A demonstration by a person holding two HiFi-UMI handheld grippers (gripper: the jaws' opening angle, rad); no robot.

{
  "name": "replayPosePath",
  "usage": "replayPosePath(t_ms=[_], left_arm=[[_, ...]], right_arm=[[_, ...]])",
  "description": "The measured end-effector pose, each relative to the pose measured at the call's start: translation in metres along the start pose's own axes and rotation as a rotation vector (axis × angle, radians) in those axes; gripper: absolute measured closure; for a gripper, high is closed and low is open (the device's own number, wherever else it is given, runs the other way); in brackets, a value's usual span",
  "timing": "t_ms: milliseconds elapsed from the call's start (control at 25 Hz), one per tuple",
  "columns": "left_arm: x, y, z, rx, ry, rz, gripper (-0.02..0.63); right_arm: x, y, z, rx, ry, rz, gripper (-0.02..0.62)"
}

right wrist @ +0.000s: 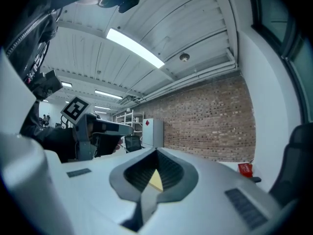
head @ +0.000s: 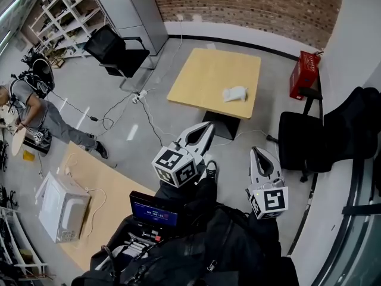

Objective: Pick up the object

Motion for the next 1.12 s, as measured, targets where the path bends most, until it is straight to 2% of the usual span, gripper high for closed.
replayPosePath(t_ms=[120, 280, 480, 680, 1120], left_arm=[[-0.004, 0.021, -0.017, 0.011, -0.006, -0.001, 0.607], [-0.010, 0.051, -0.044, 0.007, 0.021, -0.027, 0.607], [0.004, 0.089, -0.096, -0.009, 0.045, -0.084, 0.607], [0.024, 0.135, -0.148, 0.001, 0.034, -0.158, 0.607], [0.116, 0.224, -0.243, 0.089, 0.072, -0.433, 0.607]], right_arm=[[-0.003, 0.023, 0.010, 0.011, -0.044, -0.017, 0.591], [-0.013, 0.059, 0.027, 0.017, -0.052, -0.014, 0.591], [-0.002, 0.113, 0.046, 0.032, -0.035, -0.049, 0.591], [0.010, 0.171, 0.068, 0.048, -0.018, -0.100, 0.591], [0.027, 0.269, 0.105, 0.135, 0.011, -0.208, 0.591]])
Point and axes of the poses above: the fingertips, and each gripper's own axes: y forward along the fingers, z to its right, x out of its underside, the point moved 4 cm from there along -y, backward along the fingers, and after that the axes turned 5 degrees about x, right-handed, at the moved point
